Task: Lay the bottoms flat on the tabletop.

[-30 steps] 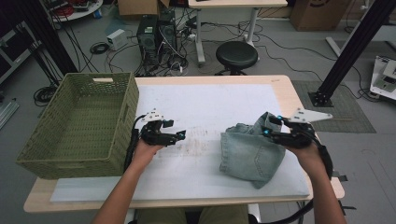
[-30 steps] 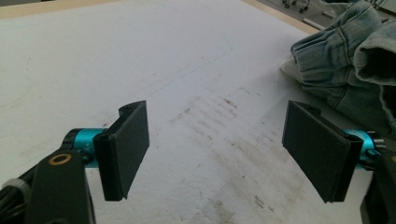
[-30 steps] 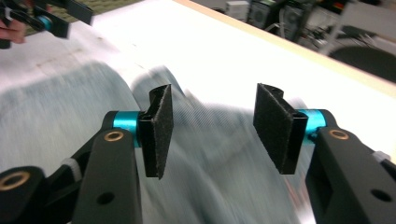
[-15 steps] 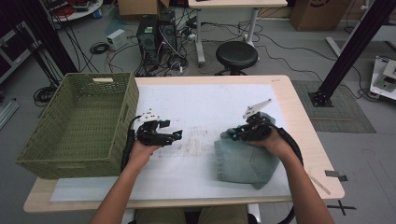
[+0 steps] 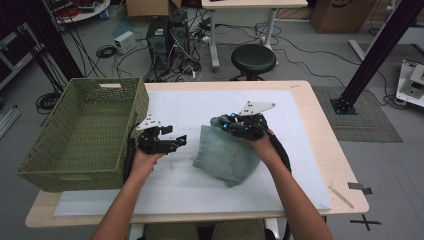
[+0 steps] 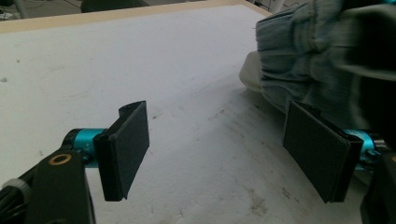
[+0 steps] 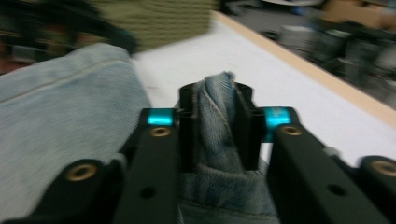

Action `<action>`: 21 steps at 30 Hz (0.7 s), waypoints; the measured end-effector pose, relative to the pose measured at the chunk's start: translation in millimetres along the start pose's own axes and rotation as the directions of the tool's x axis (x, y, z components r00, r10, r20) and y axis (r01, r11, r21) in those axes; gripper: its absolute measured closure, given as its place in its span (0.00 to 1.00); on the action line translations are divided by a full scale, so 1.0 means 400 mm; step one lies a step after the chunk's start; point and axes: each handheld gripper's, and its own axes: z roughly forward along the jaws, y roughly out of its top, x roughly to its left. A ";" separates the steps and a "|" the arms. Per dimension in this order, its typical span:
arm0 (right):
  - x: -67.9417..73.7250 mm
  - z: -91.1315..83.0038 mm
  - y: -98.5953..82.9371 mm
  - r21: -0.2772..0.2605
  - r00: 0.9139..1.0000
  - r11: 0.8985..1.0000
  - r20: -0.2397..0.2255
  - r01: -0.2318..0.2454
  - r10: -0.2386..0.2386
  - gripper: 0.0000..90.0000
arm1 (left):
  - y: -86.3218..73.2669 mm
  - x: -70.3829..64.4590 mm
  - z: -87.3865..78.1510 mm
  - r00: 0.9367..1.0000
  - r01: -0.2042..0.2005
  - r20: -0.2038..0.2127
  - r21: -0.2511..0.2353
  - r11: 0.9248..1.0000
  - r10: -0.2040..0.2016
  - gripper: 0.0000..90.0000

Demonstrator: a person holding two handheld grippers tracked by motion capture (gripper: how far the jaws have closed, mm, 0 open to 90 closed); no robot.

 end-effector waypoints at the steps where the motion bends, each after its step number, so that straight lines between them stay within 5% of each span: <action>1: -0.005 -0.004 -0.004 0.003 1.000 1.000 0.017 -0.022 0.022 0.72 | -0.001 0.001 -0.002 1.000 0.001 0.001 -0.001 1.000 -0.001 0.26; 6: -0.021 -0.051 -0.025 -0.049 0.995 0.995 0.042 -0.092 0.094 0.57 | -0.004 -0.001 -0.003 1.000 0.001 0.004 0.002 1.000 -0.001 0.26; 9: -0.019 -0.075 -0.031 -0.077 0.992 0.989 -0.033 -0.125 0.123 0.52 | -0.004 -0.003 -0.001 1.000 0.003 0.006 -0.004 1.000 -0.003 0.26; 10: -0.017 -0.073 -0.032 -0.061 0.989 0.989 -0.076 -0.131 0.126 0.51 | -0.004 -0.003 -0.001 1.000 0.004 0.007 -0.005 1.000 -0.004 0.26; 14: 0.012 -0.035 -0.043 0.063 0.995 0.997 -0.083 -0.049 0.054 0.50 | -0.004 -0.003 -0.001 1.000 0.004 0.006 -0.005 1.000 -0.004 0.26; 16: 0.022 -0.009 -0.050 0.132 0.997 0.991 -0.069 -0.011 0.020 0.59 | -0.004 -0.002 -0.004 1.000 0.007 0.005 -0.005 1.000 -0.007 0.26; 17: 0.027 -0.002 -0.052 0.161 0.997 0.987 -0.079 0.006 0.007 0.73 | -0.004 -0.001 -0.005 1.000 0.007 0.005 -0.007 1.000 -0.007 0.26; 19: 0.034 -0.005 -0.056 0.150 0.994 0.988 -0.107 0.043 -0.027 0.92 | -0.004 0.002 -0.007 1.000 0.008 0.005 -0.007 1.000 -0.007 0.26; 21: 0.039 -0.025 -0.058 0.126 0.989 0.991 -0.146 0.051 -0.032 0.96 | -0.005 0.004 -0.006 1.000 0.011 0.004 -0.006 1.000 -0.011 0.26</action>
